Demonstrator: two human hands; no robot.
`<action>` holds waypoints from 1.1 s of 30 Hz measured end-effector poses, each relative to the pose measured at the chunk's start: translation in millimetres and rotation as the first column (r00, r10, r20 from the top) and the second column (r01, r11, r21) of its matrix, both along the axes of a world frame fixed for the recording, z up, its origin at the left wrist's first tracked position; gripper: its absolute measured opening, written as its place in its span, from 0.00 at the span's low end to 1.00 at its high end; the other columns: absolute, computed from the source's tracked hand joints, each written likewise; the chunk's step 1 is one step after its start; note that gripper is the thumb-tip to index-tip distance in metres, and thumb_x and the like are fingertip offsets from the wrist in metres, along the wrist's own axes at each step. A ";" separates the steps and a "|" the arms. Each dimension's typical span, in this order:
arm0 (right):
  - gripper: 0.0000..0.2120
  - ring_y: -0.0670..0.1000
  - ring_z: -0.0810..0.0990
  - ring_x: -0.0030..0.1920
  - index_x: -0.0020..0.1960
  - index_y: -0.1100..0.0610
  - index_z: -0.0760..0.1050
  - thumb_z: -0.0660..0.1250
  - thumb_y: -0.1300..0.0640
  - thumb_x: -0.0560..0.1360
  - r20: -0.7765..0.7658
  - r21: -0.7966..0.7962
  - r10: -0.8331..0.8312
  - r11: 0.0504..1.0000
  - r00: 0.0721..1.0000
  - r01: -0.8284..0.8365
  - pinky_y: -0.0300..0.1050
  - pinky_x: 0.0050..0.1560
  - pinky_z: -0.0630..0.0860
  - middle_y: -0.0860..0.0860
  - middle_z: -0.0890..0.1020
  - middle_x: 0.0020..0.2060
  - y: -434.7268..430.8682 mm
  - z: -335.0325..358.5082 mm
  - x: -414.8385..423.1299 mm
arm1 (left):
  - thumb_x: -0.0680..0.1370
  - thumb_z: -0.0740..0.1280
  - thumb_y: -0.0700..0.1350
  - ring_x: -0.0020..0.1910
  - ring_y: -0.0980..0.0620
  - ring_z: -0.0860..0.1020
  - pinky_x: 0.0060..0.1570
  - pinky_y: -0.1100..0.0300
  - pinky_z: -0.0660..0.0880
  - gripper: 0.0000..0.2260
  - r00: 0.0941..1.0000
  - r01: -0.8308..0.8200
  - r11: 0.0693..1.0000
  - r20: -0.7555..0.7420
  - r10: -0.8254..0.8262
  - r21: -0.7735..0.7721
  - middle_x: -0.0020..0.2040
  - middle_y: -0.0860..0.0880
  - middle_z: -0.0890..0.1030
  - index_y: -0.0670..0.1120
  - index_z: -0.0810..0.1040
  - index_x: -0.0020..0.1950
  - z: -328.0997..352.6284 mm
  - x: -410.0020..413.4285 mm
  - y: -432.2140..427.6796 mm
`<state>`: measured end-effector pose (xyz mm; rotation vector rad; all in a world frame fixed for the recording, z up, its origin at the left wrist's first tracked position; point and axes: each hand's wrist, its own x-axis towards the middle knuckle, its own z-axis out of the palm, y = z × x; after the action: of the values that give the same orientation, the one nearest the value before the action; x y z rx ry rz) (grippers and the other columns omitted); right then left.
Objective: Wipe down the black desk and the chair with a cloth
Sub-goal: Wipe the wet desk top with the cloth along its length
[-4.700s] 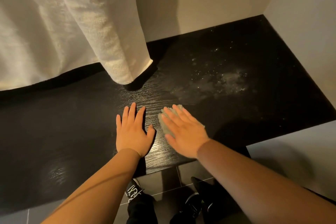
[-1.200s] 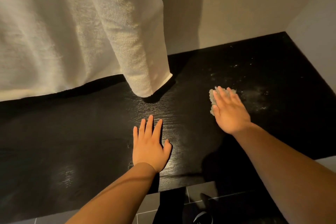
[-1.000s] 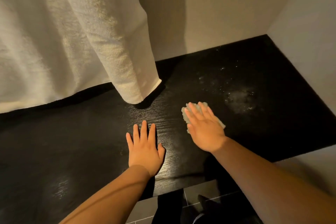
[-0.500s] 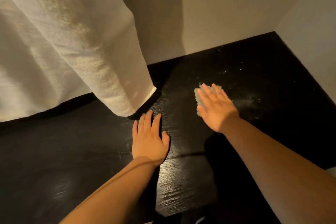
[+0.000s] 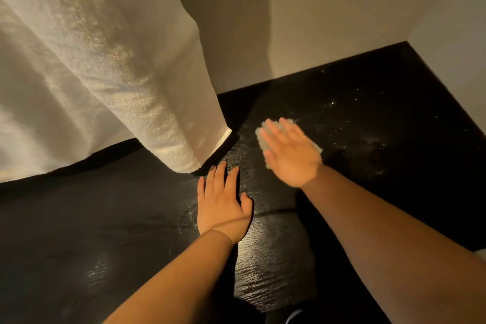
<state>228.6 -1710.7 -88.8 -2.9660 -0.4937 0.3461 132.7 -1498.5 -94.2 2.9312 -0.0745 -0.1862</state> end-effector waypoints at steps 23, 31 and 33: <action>0.31 0.57 0.47 0.84 0.85 0.51 0.45 0.44 0.42 0.85 -0.012 -0.103 -0.285 0.954 0.958 0.282 0.55 0.83 0.43 0.50 0.48 0.85 -31.1 -5.0 20.7 | 0.80 0.55 0.58 0.85 0.45 0.50 0.83 0.42 0.44 0.31 0.999 0.019 1.000 -0.028 -0.019 0.001 0.86 0.47 0.55 0.54 0.61 0.83 0.0 1.2 1.4; 0.33 0.60 0.46 0.84 0.85 0.53 0.46 0.49 0.43 0.84 -0.049 -0.071 -0.040 0.997 0.998 0.036 0.59 0.83 0.46 0.53 0.50 0.85 -28.7 4.1 -86.1 | 0.79 0.56 0.58 0.85 0.42 0.53 0.82 0.37 0.43 0.33 0.993 0.111 0.991 -0.040 -0.108 0.072 0.85 0.44 0.59 0.48 0.63 0.83 6.5 7.7 -4.1; 0.33 0.58 0.41 0.84 0.85 0.53 0.43 0.47 0.41 0.85 -0.061 -0.082 0.009 0.997 0.998 -0.014 0.59 0.83 0.44 0.52 0.47 0.85 -34.2 6.5 -88.2 | 0.80 0.58 0.59 0.85 0.43 0.54 0.83 0.38 0.42 0.33 0.991 0.136 0.989 -0.019 -0.135 0.053 0.85 0.45 0.61 0.47 0.64 0.83 7.2 22.6 -10.7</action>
<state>140.5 -1744.9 -82.3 -3.0221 -0.5021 0.4664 155.3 -1509.2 -87.0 2.9789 -0.2707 -0.2352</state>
